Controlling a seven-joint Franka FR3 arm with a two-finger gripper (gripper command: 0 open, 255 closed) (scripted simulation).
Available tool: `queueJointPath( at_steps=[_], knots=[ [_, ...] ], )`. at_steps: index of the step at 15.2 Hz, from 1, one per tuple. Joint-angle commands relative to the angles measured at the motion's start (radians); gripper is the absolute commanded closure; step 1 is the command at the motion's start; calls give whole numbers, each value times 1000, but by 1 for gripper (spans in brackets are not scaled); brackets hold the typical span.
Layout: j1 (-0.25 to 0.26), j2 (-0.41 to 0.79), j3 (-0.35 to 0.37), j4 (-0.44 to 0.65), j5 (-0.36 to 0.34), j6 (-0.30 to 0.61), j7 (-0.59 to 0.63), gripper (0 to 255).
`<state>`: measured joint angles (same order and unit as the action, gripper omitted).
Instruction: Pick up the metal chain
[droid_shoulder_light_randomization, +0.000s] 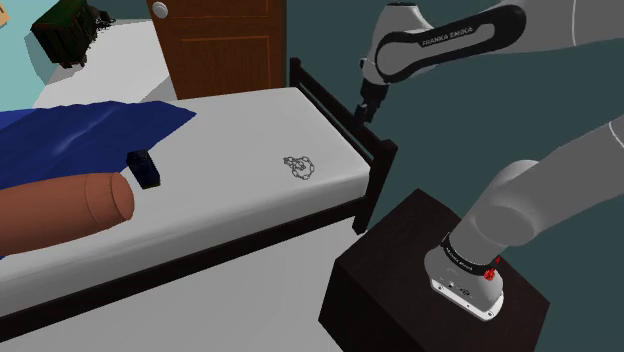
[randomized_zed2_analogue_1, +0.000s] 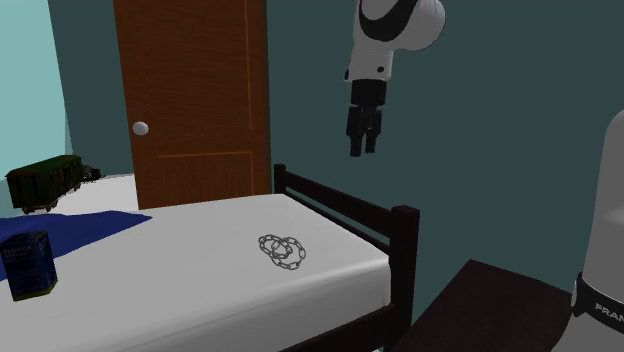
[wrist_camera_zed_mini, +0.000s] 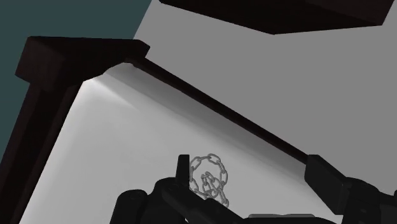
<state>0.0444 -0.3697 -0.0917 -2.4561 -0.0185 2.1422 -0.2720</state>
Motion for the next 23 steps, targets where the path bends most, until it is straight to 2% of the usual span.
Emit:
queueJointPath(
  at_steps=[1, 6, 11, 17, 23],
  knots=[
    [7, 78, -20, 19, 20, 61, -45, 0],
    [27, 279, -51, 92, 100, 183, -165, 0],
    [29, 484, -53, 202, 208, 265, -298, 0],
    [-3, 726, -10, 379, 321, 311, -437, 0],
    [-42, 966, 45, 602, 378, 314, -528, 0]
  ],
)
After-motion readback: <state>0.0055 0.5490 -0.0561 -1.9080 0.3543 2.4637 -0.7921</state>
